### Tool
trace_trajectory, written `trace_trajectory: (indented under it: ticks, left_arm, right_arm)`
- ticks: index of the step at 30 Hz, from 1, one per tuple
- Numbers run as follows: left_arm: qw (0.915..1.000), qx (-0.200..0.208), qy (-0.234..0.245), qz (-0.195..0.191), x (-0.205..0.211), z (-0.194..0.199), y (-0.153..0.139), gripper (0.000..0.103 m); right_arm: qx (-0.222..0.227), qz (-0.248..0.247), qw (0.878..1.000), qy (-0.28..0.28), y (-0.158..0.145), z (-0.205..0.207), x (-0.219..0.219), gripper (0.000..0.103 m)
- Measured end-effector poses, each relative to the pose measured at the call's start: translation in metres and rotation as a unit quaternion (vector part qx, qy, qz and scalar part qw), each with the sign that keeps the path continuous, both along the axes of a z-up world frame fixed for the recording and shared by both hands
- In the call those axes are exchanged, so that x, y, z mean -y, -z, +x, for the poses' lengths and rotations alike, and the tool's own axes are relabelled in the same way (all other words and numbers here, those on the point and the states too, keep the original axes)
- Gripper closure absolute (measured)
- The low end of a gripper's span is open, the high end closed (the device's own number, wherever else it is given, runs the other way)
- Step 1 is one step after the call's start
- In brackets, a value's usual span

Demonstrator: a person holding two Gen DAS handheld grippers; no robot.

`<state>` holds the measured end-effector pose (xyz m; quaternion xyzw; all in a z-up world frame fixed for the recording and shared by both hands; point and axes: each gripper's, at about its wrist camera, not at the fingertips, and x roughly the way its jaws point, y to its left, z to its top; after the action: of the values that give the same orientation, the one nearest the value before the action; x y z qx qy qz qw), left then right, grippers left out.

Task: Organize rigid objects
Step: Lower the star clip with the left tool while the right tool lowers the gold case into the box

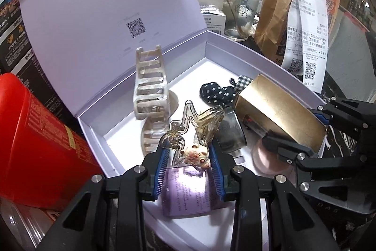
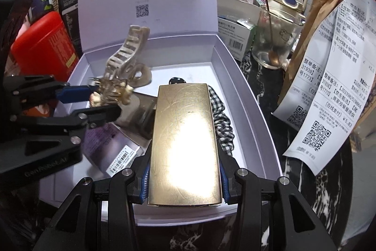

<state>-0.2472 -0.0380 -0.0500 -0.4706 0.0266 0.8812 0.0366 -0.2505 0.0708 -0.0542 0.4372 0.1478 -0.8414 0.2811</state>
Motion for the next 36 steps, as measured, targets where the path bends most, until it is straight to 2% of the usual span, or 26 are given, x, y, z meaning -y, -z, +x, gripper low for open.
trace_trajectory:
  ticks: [9, 29, 33, 36]
  left_arm:
    - [0.9995, 0.018, -0.026, 0.002, 0.018, -0.003, 0.008, 0.069]
    - [0.9998, 0.010, -0.017, 0.001, 0.003, -0.005, 0.012, 0.069]
    - [0.9999, 0.014, -0.008, 0.006, -0.001, -0.004, 0.010, 0.069]
    - [0.9998, 0.013, -0.008, 0.015, -0.002, -0.004, 0.008, 0.069]
  right_arm:
    - [0.009, -0.004, 1.000, 0.007, 0.003, -0.004, 0.002, 0.058]
    - [-0.014, 0.019, 0.999, 0.026, -0.010, 0.003, 0.001, 0.055]
    - [-0.031, 0.023, 0.999, 0.031, -0.019, 0.008, -0.002, 0.048]
    - [-0.038, 0.024, 0.998, 0.035, -0.026, 0.011, -0.007, 0.048]
